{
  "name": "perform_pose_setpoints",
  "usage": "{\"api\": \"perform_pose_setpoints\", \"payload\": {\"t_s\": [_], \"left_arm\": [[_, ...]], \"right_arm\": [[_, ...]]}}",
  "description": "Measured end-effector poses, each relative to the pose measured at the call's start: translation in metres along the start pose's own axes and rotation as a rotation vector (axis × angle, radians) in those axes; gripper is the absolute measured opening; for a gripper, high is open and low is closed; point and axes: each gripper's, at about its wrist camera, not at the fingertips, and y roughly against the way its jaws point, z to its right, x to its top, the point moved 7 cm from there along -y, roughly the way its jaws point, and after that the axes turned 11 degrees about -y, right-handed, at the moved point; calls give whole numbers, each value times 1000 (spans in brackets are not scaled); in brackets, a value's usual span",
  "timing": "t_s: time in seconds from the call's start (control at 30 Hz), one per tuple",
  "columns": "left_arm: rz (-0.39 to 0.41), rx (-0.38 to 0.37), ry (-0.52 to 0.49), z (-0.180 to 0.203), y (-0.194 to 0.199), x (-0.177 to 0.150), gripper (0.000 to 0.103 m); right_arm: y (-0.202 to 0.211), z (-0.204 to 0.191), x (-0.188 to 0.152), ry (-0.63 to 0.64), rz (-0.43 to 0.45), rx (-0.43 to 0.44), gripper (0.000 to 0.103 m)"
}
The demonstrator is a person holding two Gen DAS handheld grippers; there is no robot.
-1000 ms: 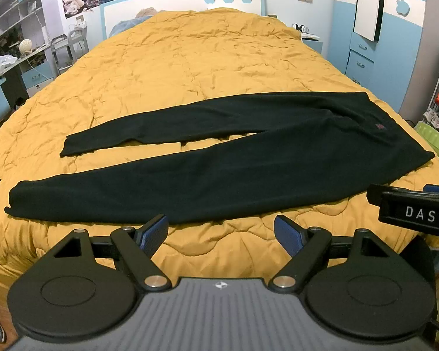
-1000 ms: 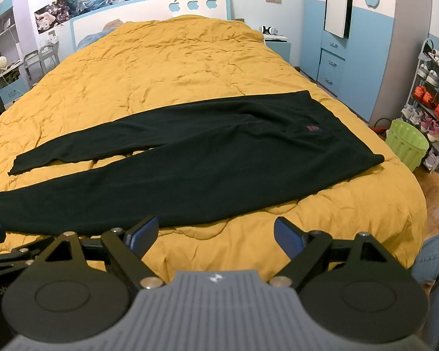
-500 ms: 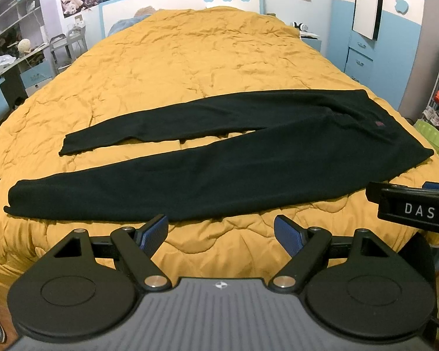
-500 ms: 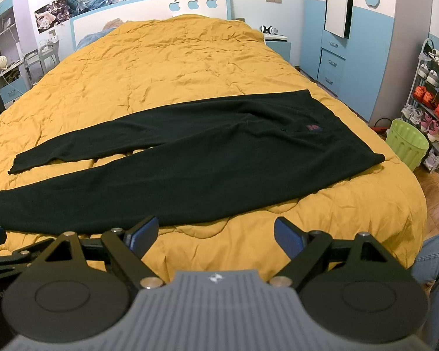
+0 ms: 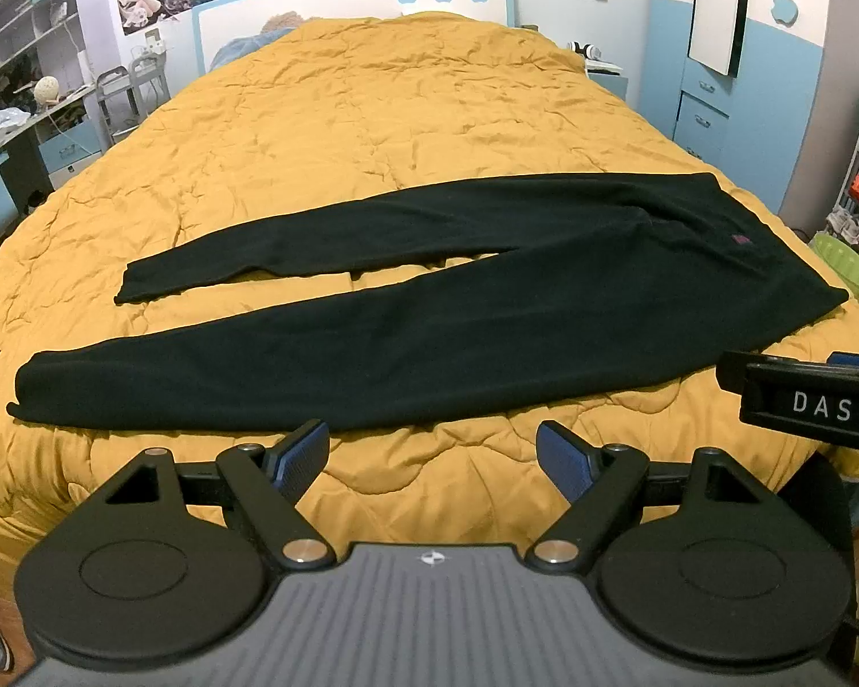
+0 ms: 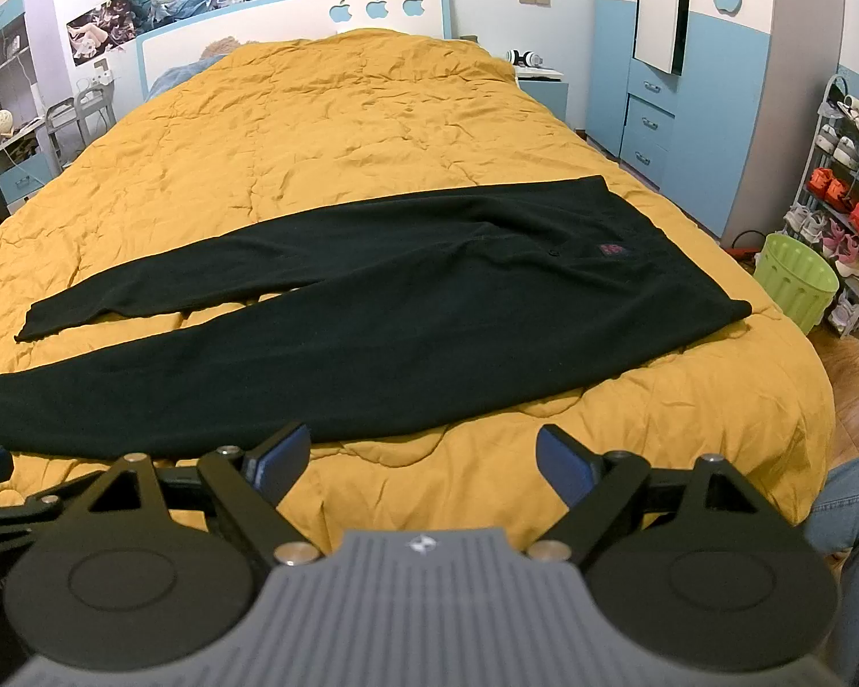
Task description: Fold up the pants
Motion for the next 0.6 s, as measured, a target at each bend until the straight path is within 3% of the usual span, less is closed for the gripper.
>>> {"api": "perform_pose_setpoints", "payload": {"t_s": [0.6], "left_arm": [[0, 0, -3, 1, 0, -1, 96]], "right_arm": [[1, 1, 0, 0, 1, 0, 82]]}}
